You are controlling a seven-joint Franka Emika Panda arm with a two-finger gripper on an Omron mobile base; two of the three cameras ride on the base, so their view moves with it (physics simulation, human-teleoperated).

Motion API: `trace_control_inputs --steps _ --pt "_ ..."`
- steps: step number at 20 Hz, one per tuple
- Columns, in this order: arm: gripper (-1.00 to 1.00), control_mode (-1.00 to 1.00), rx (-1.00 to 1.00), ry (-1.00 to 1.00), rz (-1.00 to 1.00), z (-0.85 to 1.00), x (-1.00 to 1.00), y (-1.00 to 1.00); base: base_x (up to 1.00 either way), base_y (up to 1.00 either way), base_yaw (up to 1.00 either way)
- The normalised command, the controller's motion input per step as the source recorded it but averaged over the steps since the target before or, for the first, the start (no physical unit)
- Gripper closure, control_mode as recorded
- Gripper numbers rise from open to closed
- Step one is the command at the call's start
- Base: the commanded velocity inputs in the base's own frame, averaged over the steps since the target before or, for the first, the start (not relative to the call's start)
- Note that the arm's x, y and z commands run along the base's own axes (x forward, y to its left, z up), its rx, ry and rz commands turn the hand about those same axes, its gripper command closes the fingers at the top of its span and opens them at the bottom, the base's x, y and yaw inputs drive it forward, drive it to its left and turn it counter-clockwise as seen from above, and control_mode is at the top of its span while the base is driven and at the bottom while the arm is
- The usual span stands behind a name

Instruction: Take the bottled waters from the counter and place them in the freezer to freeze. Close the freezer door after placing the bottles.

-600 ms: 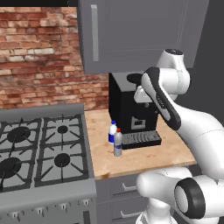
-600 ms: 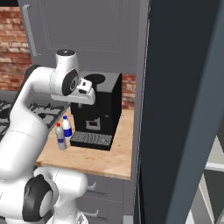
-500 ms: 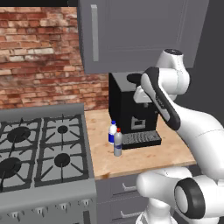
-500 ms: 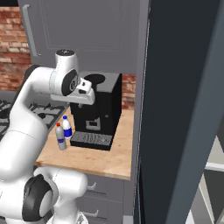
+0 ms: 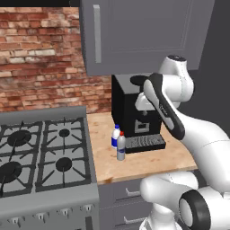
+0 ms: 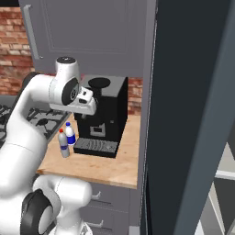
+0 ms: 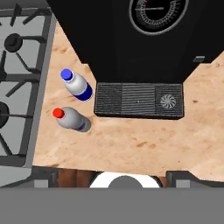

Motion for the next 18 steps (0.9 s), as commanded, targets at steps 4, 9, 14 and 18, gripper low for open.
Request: trace_control_inputs --steps 4,9,14,18 --pt "-1.0 -1.0 0.2 0.01 0.19 -0.73 -0.06 -0.09 0.0 0.0 0.0" --pt "-1.0 -1.0 0.06 0.11 0.4 -0.49 0.09 0.0 0.0 0.0 0.0" --pt "-1.0 -1.0 -0.01 0.15 0.34 -0.42 0.24 0.07 0.0 0.0 0.0" --pt "-1.0 -1.0 0.0 0.05 0.19 -0.24 0.38 0.22 0.0 0.0 0.0"
